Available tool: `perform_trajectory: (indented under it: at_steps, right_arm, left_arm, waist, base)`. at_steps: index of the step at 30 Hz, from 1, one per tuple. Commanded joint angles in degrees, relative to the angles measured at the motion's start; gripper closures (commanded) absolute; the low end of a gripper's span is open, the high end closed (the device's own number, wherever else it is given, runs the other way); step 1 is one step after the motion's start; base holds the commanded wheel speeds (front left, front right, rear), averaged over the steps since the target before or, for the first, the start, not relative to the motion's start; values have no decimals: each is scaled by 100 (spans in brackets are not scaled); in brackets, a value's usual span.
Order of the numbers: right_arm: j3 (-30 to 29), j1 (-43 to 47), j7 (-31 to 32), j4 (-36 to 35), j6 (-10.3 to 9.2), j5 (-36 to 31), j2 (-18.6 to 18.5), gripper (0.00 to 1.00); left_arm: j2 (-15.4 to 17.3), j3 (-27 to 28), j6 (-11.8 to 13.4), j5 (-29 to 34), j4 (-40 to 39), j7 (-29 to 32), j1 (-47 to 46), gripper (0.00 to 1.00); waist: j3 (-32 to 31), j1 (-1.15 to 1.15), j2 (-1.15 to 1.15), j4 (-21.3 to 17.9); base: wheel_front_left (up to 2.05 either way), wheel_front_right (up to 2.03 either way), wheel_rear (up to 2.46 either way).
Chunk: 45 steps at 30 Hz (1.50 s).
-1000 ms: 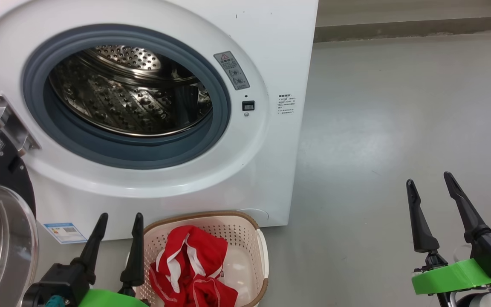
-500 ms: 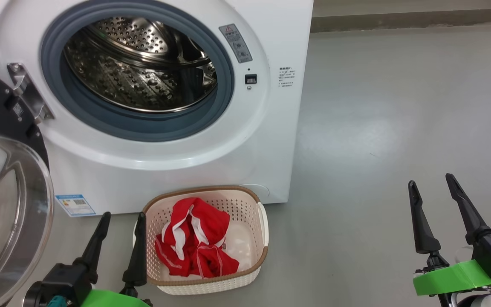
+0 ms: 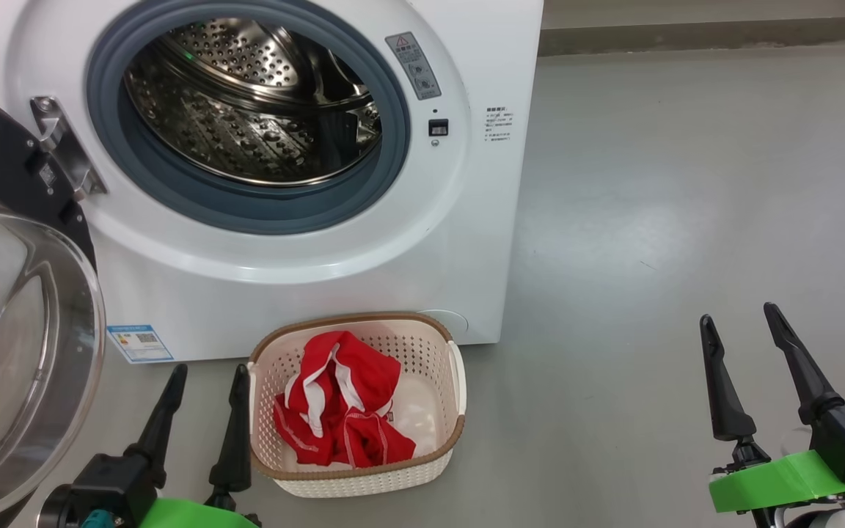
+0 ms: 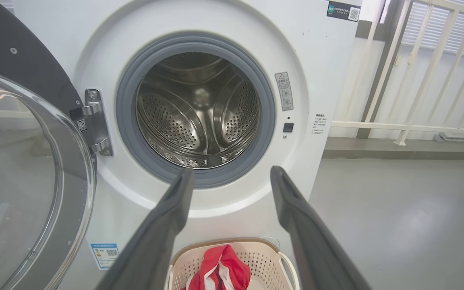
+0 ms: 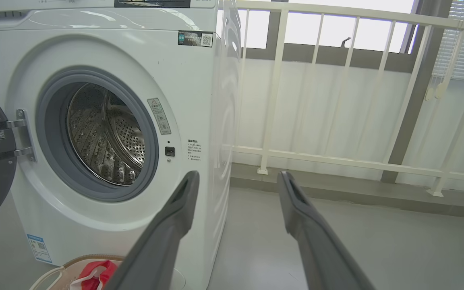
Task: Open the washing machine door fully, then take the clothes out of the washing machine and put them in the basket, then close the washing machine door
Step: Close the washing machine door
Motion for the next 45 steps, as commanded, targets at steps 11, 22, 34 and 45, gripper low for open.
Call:
perform_trajectory:
  at_steps: [11, 22, 34, 45]
  right_arm:
    - [233, -74, -29, -165, 28, 0, -66, 0]
    - [494, -191, -29, -230, 28, -27, -66, 0]
    - [831, -445, -29, -189, 28, -12, -66, 0]
    - [843, -437, -29, -167, 28, -41, -66, 0]
  left_arm:
    - [154, 171, 287, 135, -383, -6, -63, 0]
    - [184, 155, 523, 227, -835, 203, 53, 0]
    - [261, 192, 754, 332, -1144, 356, 168, 0]
    - [287, 302, 991, 388, -1279, 354, 229, 0]
  waist:
    - [-36, 0, 0, 397]
    - [-19, 0, 0, 1192]
    - [-43, 0, 0, 1974]
    - [-64, 0, 0, 2397]
  base:
    - [0, 0, 0]
    - [0, 0, 0]
    - [0, 0, 0]
    - [0, 0, 0]
